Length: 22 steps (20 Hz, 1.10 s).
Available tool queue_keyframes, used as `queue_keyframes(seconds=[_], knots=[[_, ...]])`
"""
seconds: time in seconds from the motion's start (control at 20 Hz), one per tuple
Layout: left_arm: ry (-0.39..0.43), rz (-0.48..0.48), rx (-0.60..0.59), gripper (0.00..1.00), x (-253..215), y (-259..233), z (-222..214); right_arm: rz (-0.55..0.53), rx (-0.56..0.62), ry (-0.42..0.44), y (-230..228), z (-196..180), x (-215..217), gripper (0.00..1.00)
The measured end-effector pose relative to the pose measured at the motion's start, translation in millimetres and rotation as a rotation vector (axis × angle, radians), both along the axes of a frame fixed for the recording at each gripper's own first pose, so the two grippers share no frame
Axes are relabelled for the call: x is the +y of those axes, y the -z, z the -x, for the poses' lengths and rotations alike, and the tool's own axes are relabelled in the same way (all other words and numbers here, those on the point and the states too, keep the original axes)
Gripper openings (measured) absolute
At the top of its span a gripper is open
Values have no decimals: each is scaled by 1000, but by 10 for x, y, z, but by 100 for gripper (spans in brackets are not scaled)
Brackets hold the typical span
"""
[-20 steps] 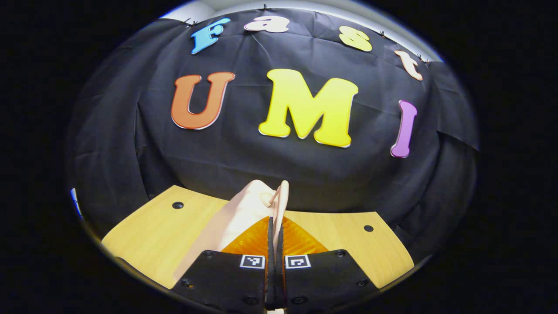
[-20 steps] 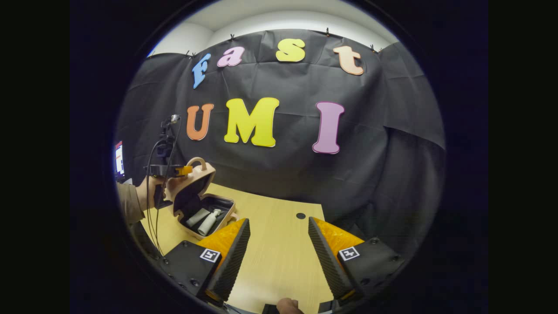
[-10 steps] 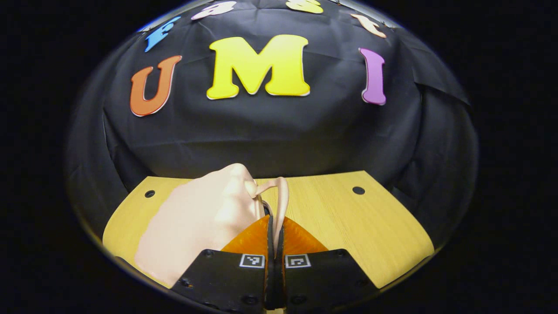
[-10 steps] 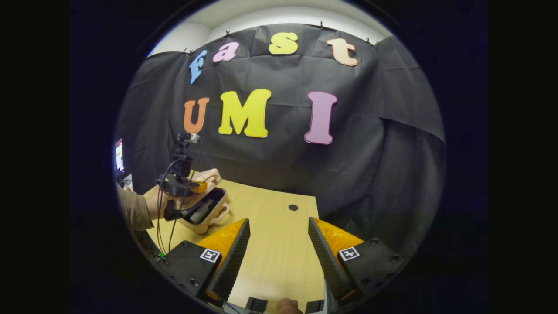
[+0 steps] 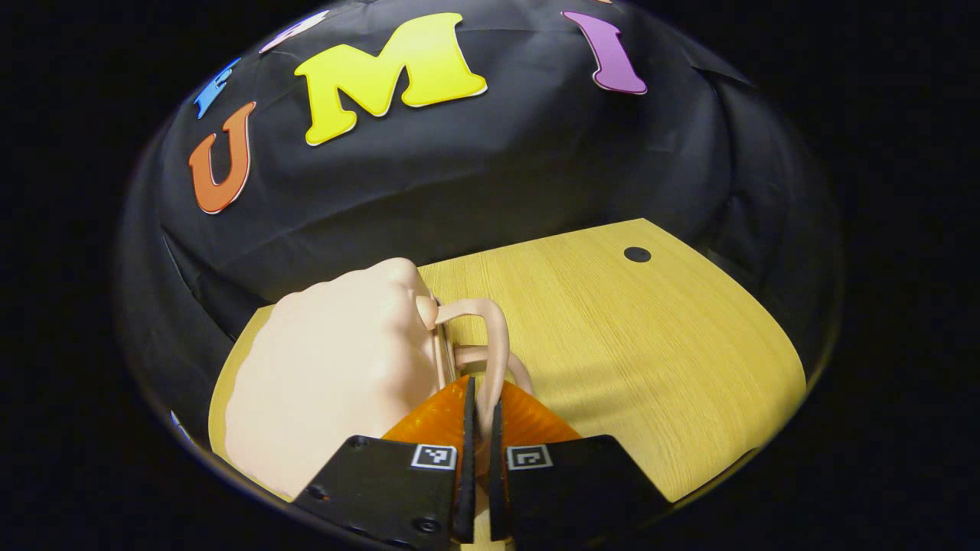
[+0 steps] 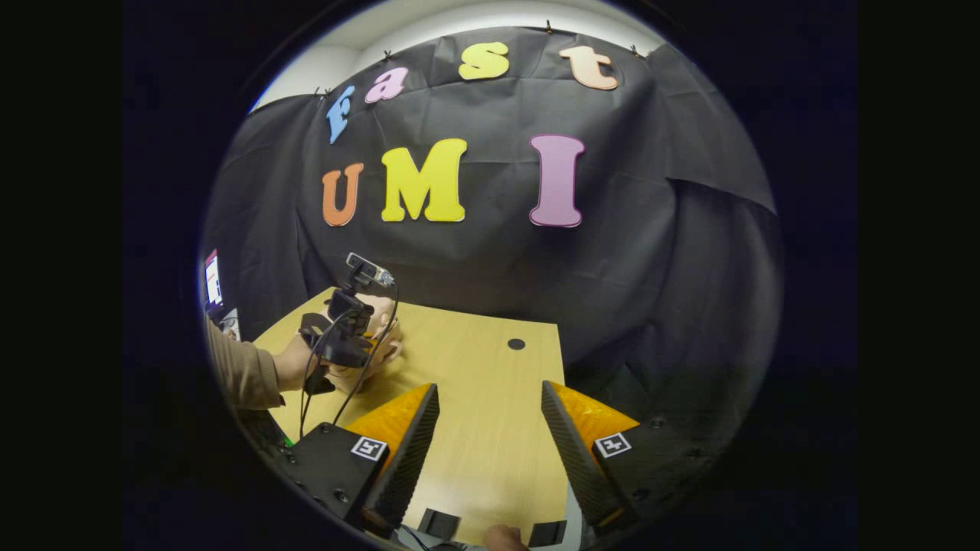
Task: First open the suitcase, pack the skin care products into it, and then close the suitcase.
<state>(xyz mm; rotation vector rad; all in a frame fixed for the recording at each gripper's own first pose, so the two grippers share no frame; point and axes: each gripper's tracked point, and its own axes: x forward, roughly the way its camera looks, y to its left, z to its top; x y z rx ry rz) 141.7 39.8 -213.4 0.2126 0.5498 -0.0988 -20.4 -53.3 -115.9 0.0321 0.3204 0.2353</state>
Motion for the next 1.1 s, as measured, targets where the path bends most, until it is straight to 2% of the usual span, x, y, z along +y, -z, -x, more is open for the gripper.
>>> queue_keyframes(seconds=[0.05,0.1,0.15,0.25,0.3,0.35,0.45,0.5,0.65,0.8,0.95,1.1], knots=[[-7,29,12,16,-41,-5,26,-10,-1,-6,-2,-13,-8,80],[-13,68,21,29,-76,-37,76,-24,-6,-11,-26,-35,-2,80],[-16,120,18,34,-120,-105,154,-38,-17,-19,-58,-61,15,80],[-35,192,-16,56,-157,-358,321,-59,-39,-23,-135,-139,42,79],[-47,207,-48,61,-141,-537,383,-68,-53,-25,-194,-175,70,79],[-57,208,-88,75,-96,-745,458,-77,-74,-28,-273,-195,126,80],[-68,202,-189,88,20,-1218,589,-76,-123,-15,-422,-241,183,80],[-81,203,-235,98,93,-1452,697,-76,-146,-5,-511,-248,214,80],[-109,257,-369,100,208,-2087,1048,-85,-208,28,-774,-222,314,80],[-117,255,-445,100,338,-2484,1342,-93,-253,72,-1032,-152,385,80],[-121,274,-482,100,421,-2686,1632,-66,-317,117,-1245,-115,489,78],[-122,261,-509,100,487,-2782,1915,-28,-336,125,-1288,-73,691,80]])
